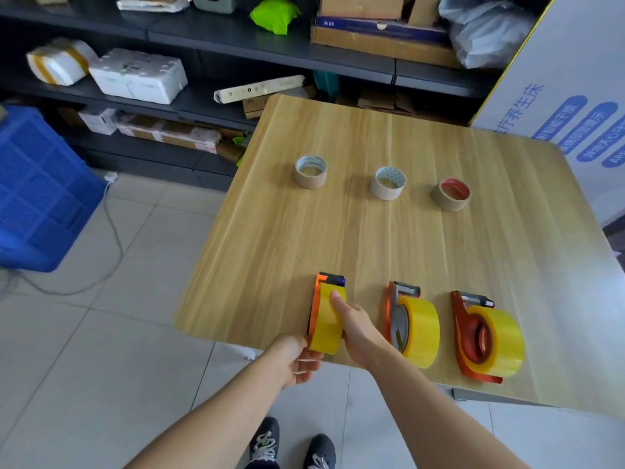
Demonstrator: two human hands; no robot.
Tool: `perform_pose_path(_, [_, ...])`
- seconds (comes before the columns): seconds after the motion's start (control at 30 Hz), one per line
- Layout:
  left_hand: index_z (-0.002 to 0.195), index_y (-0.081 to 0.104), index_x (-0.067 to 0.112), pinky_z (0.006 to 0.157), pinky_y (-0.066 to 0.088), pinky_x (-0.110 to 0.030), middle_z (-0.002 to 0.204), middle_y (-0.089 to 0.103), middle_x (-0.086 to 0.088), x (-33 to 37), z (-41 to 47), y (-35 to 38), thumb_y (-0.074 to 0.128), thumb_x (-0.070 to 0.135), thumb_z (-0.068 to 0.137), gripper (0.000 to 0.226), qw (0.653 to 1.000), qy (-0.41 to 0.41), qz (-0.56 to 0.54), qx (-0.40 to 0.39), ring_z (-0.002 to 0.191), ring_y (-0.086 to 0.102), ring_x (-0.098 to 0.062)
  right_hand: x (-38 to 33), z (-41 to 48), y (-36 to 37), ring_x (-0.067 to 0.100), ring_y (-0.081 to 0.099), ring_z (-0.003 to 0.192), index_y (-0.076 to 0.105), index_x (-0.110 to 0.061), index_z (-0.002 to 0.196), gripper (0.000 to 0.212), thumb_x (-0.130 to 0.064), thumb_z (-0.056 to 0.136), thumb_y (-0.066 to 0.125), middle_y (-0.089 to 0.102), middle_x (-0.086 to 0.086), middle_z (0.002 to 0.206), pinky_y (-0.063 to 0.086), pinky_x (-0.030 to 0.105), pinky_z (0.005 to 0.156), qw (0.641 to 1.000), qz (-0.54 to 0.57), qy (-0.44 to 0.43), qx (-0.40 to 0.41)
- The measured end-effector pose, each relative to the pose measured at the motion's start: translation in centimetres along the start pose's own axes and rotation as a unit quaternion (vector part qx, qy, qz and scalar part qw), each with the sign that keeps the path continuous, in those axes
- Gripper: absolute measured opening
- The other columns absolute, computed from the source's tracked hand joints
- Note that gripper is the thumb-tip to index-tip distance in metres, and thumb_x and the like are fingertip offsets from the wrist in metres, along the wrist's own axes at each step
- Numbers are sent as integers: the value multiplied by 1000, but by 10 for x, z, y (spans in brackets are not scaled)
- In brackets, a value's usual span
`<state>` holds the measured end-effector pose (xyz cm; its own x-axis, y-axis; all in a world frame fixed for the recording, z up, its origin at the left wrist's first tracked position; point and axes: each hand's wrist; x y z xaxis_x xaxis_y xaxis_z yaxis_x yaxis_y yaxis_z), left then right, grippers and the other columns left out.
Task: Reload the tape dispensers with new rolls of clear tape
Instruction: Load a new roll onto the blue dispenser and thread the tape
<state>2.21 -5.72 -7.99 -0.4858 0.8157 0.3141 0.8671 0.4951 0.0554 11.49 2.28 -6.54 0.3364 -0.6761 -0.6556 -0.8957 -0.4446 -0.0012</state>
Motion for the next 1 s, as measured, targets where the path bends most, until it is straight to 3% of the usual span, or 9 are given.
perform_pose_path(0.13, [86, 61, 11, 58, 43, -25, 77, 64, -4, 6, -18, 0, 35, 16, 95, 28, 985, 46, 157, 46, 62, 53, -18, 4, 5, -1, 30, 51, 127, 34, -14, 146, 90, -72, 80, 53, 51, 9, 141, 40, 53, 109, 1000, -15, -1, -11])
perform_pose_path(0.23, [96, 66, 14, 64, 45, -25, 87, 66, -3, 11, -21, -7, 46, 21, 93, 22, 937, 210, 241, 142, 76, 59, -22, 17, 23, -6, 30, 56, 123, 41, -17, 143, 118, -89, 52, 60, 57, 8, 137, 43, 53, 106, 1000, -10, 0, -22])
perform_pose_path(0.27, [98, 67, 17, 66, 47, -27, 91, 69, -5, 15, -25, -7, 47, 24, 94, 22, 934, 262, 213, 117, 82, 63, -23, 14, 18, -5, 29, 60, 118, 45, -17, 140, 118, -89, 49, 61, 61, 8, 131, 47, 52, 103, 1000, -12, 2, -22])
perform_pose_path(0.33, [100, 67, 25, 76, 52, -29, 96, 72, -3, 21, -33, -4, 47, 30, 97, 21, 939, 307, 152, 29, 90, 67, -20, 4, 3, -3, 26, 65, 107, 51, -15, 133, 95, -79, 64, 62, 67, 7, 119, 54, 45, 94, 999, -38, -10, -6])
perform_pose_path(0.43, [107, 64, 32, 83, 54, -28, 100, 71, 7, 23, -30, -1, 59, 38, 92, 17, 922, 329, 205, 18, 92, 67, -12, -2, -5, -7, 26, 65, 100, 57, -14, 123, 61, -60, 85, 61, 68, 8, 110, 53, 32, 76, 995, -81, -44, 43])
perform_pose_path(0.57, [119, 64, 28, 91, 53, -39, 110, 70, 6, 23, -26, -1, 65, 37, 88, 32, 915, 324, 234, 52, 100, 65, -17, -4, -7, -13, 28, 65, 98, 57, -13, 121, 35, -34, 93, 57, 68, 12, 108, 54, 34, 76, 996, -74, -50, 30])
perform_pose_path(0.63, [116, 65, 29, 90, 54, -41, 109, 70, 5, 26, -29, 0, 64, 34, 89, 27, 911, 325, 247, 55, 99, 65, -18, -5, -8, -15, 28, 67, 97, 58, -13, 124, 33, -27, 94, 55, 69, 12, 108, 53, 31, 71, 994, -93, -52, 20])
perform_pose_path(0.87, [110, 64, 24, 84, 54, -37, 105, 69, 2, 34, -30, 5, 55, 32, 95, 20, 885, 318, 333, 73, 95, 64, -22, -12, -16, -18, 18, 66, 87, 55, -13, 130, 35, -31, 101, 49, 68, 9, 111, 50, 22, 61, 984, -161, -73, -1])
perform_pose_path(1.0, [114, 61, 23, 75, 47, -29, 109, 66, 0, 36, -36, 6, 51, 30, 97, 21, 882, 304, 352, 70, 97, 62, -21, -15, -24, -12, 22, 63, 101, 47, -14, 140, 47, -39, 100, 47, 63, 8, 124, 55, 34, 86, 970, -227, -83, 23])
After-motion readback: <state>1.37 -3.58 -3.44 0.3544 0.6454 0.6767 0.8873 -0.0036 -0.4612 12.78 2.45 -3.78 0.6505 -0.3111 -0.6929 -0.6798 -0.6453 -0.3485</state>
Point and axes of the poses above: each hand's wrist, its own z-axis towards the middle knuckle, its own y-axis out of the palm, x = y × z
